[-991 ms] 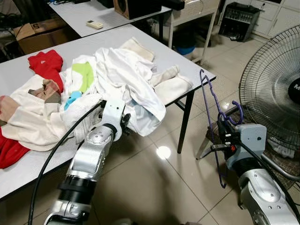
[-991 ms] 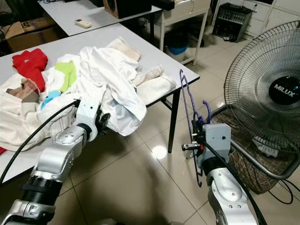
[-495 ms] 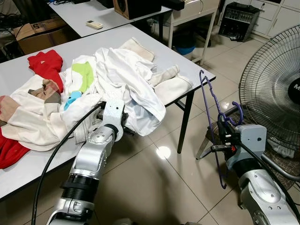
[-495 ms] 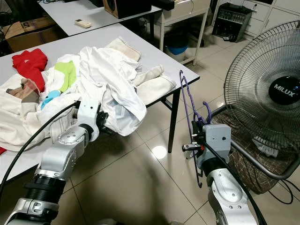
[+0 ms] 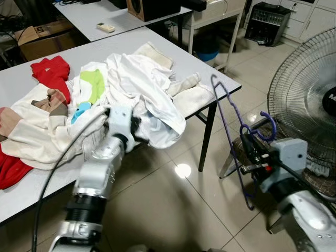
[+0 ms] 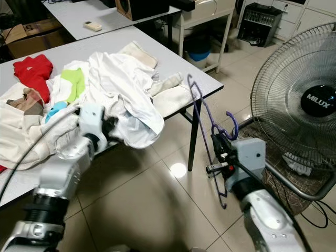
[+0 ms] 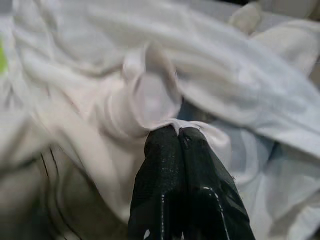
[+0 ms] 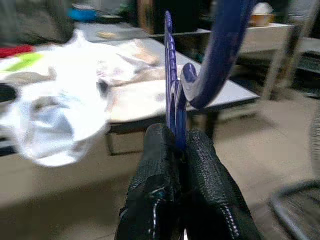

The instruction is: Hang hanger

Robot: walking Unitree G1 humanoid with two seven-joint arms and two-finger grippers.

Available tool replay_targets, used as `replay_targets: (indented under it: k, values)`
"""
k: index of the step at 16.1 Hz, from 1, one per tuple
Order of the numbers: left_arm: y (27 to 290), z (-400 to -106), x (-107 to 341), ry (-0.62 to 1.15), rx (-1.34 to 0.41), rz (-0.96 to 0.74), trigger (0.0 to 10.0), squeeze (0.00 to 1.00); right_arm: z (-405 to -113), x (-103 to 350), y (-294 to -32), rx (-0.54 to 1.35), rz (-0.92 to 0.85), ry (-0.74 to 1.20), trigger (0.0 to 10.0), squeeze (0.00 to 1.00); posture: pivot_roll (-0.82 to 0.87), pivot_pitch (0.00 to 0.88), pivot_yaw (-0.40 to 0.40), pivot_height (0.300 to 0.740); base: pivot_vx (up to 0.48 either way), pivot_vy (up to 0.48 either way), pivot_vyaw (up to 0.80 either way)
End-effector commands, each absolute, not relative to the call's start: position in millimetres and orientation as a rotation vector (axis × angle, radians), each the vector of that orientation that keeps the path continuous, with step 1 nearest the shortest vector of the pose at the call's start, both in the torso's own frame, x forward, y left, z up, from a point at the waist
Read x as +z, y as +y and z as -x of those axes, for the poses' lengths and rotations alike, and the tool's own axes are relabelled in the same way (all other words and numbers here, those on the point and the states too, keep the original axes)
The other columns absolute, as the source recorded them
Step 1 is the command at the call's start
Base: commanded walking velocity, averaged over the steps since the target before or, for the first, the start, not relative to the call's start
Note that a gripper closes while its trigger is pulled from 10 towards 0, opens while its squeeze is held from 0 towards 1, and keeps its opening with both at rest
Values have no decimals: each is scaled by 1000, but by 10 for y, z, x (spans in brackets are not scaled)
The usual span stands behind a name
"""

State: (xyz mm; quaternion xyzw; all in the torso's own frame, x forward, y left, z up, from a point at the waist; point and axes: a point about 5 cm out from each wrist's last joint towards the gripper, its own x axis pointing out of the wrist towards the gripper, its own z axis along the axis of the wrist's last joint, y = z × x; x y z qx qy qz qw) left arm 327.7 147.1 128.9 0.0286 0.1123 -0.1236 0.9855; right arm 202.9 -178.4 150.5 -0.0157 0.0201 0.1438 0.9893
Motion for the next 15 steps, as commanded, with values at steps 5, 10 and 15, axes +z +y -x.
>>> replay_targets:
  k: [5, 10, 15]
  values:
    - [1649, -3132, 1683, 223, -448, -257, 0, 0, -1911, 1634, -1627, 639, -45, 77, 10000, 0, 6, 28, 85, 740, 0, 0, 0]
    - [1589, -2924, 2039, 99, -620, -575, 0, 0, -1967, 1563, -1522, 789, -125, 178, 10000, 0, 46, 35, 47, 740, 0, 0, 0]
    - [1592, -2872, 2261, -24, -555, -608, 0, 0, -2007, 1423, -1585, 809, -128, 322, 10000, 0, 67, 50, 27, 740, 0, 0, 0]
